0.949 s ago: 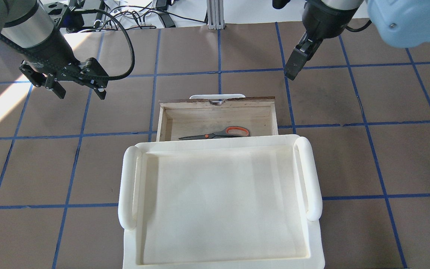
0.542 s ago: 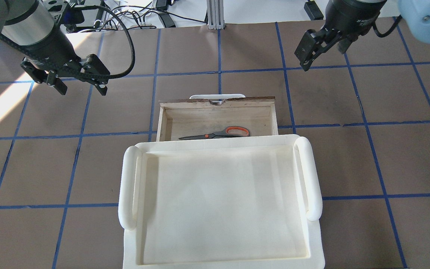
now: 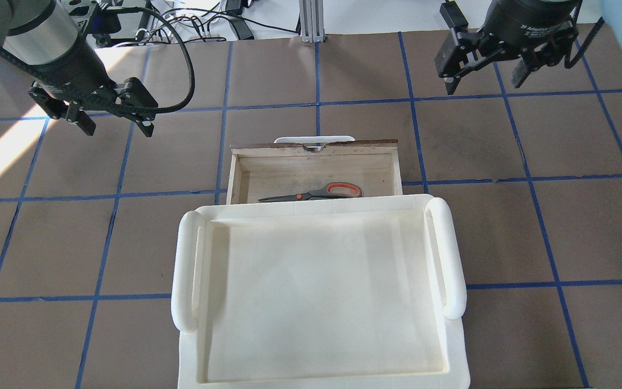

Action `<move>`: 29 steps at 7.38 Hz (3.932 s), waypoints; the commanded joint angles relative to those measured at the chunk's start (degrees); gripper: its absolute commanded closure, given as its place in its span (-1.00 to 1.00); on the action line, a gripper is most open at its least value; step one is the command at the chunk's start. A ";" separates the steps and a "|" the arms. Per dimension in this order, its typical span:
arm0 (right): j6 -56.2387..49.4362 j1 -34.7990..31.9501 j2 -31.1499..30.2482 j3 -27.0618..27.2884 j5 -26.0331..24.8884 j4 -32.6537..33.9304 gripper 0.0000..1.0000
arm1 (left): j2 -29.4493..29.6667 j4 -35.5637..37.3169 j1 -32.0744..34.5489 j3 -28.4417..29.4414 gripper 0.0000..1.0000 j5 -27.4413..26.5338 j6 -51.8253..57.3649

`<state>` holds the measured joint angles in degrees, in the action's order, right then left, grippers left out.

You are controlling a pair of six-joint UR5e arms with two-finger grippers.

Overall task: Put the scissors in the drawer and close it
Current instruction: 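Move the left gripper over to the drawer's white handle, then push the drawer closed with the left gripper, away from the robot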

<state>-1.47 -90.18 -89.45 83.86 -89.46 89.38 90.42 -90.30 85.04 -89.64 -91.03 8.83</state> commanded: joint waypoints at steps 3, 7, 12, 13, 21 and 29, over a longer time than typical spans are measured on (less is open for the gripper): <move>2.96 0.27 -0.20 0.60 0.16 0.01 -1.00 | 1.16 4.14 -0.40 0.08 -1.00 -0.20 0.13; 3.49 0.44 -0.29 0.86 0.17 0.27 -1.00 | 3.61 6.70 0.21 0.68 -1.00 1.54 -5.91; 3.14 0.44 -0.37 0.86 0.08 0.53 -1.00 | 15.46 16.87 8.63 8.16 -1.00 1.64 -22.16; 3.14 0.44 -0.38 0.86 -0.01 0.10 -1.00 | 18.19 20.39 10.39 8.25 -1.00 1.47 -24.72; 3.40 0.44 -0.29 1.39 0.08 0.01 -1.00 | 32.18 29.13 18.67 8.34 -1.00 1.64 -38.28; 3.66 0.44 -0.38 2.18 0.08 0.27 -1.00 | 29.99 16.84 19.55 8.43 -1.00 3.93 -38.10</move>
<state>2.13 -89.74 -89.82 86.04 -89.38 89.64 120.73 -71.79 104.48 -81.23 -87.40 -29.27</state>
